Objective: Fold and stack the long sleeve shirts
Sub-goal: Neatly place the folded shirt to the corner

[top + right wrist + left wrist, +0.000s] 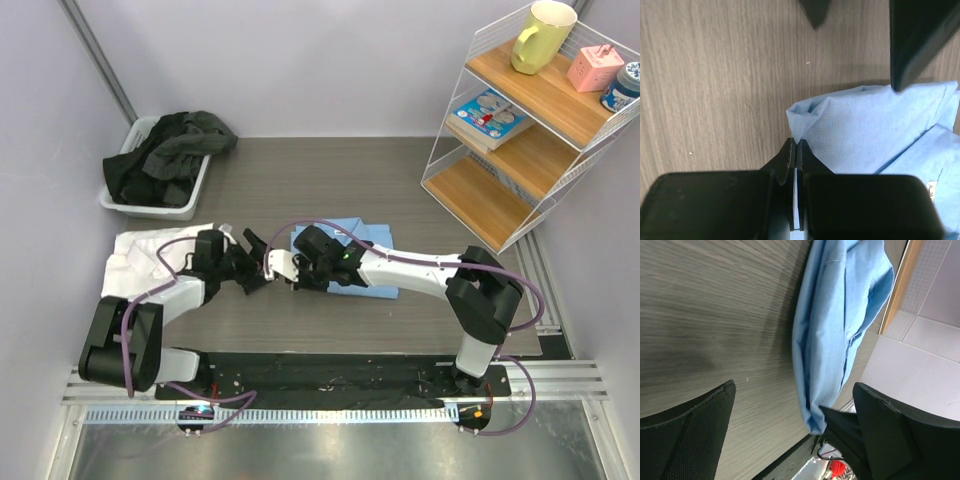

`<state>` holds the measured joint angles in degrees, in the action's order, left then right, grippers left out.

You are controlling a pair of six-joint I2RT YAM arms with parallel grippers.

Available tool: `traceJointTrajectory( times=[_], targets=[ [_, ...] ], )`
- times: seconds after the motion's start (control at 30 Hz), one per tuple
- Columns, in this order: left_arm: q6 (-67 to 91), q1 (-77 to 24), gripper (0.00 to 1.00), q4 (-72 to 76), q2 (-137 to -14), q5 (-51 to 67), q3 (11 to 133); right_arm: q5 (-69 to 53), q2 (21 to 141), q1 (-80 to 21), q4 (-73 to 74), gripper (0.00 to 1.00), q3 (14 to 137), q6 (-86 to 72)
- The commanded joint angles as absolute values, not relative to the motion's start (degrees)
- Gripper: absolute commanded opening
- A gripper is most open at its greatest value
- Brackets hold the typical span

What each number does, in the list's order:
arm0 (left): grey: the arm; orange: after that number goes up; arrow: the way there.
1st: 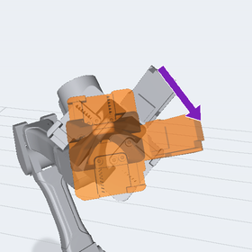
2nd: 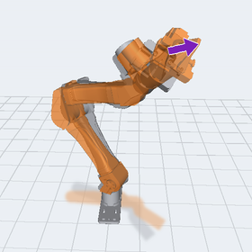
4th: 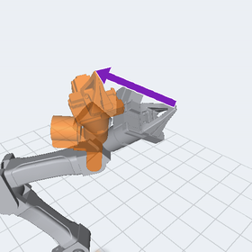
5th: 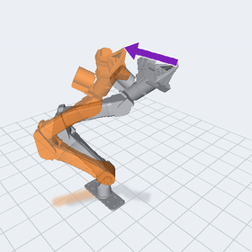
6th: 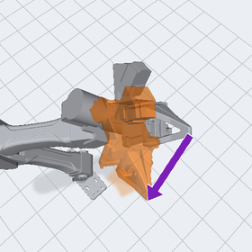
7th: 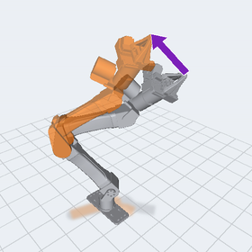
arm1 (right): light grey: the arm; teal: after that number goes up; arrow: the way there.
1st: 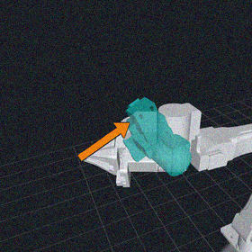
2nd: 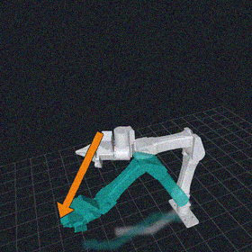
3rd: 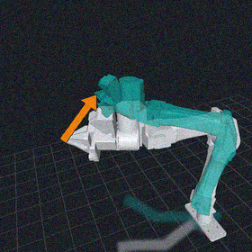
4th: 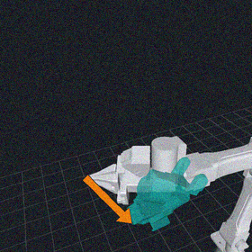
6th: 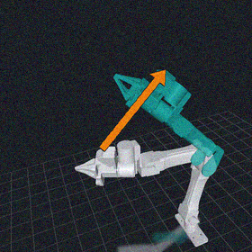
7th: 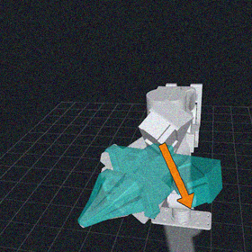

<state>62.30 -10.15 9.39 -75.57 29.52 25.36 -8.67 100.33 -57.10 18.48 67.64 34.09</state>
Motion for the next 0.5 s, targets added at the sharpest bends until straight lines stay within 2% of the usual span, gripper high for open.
traceJointTrajectory(
  times=[0.0,0.17,0.47],
  targets=[
    [66.5,-12.7,1.0,19.1,-79.7,29.5,29.1,-11.1,99.4,-57.7,20.0,0.01,71.1,33.3],
    [69.3,-15.4,1.0,19.7,-86.7,28.4,30.9,-11.8,100.5,-57.7,20.3,0.01,72.9,32.1],
    [71.7,-17.1,0.85,21.4,-93.8,28.9,32.3,-13.0,103.3,-59.2,20.0,0.01,78.5,28.7]
  ],
)
